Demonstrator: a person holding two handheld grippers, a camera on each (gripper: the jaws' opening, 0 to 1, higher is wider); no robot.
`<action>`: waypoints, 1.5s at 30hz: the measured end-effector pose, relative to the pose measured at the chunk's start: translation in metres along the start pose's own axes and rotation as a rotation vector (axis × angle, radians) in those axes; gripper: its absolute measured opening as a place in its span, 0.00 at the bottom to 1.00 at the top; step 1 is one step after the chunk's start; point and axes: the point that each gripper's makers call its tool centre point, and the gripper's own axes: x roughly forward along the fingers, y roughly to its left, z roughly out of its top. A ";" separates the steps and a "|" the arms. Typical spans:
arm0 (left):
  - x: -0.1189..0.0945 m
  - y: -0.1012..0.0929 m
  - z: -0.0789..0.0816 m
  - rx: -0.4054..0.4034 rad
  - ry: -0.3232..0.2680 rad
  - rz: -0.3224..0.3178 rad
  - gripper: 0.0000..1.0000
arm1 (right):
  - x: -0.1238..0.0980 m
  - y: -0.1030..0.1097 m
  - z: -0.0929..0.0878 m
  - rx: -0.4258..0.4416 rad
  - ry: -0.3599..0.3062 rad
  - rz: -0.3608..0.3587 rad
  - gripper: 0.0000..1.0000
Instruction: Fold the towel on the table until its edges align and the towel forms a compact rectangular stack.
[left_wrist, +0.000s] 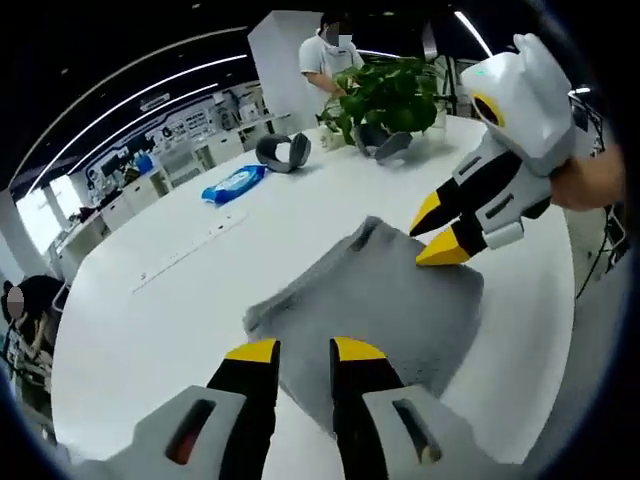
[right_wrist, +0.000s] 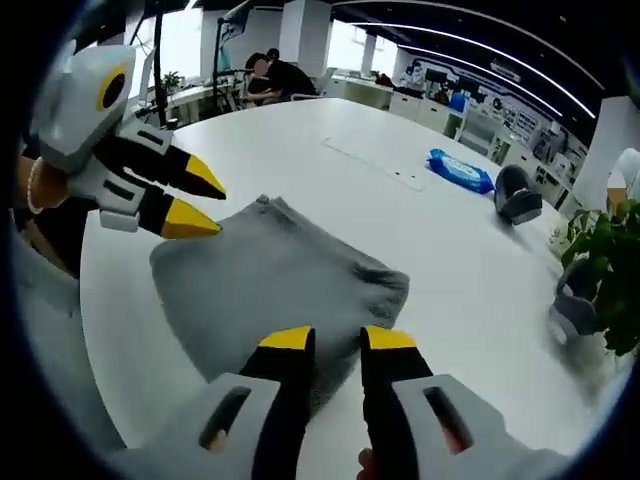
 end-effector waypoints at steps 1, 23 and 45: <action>-0.001 -0.006 -0.003 -0.011 0.000 -0.018 0.20 | 0.000 0.004 -0.005 0.002 0.010 0.001 0.16; 0.037 0.004 -0.039 -0.027 0.158 -0.041 0.11 | 0.041 0.007 -0.003 0.037 0.092 0.013 0.07; -0.110 0.030 -0.037 -0.530 -0.143 0.076 0.44 | -0.120 -0.038 0.017 0.521 -0.380 -0.176 0.30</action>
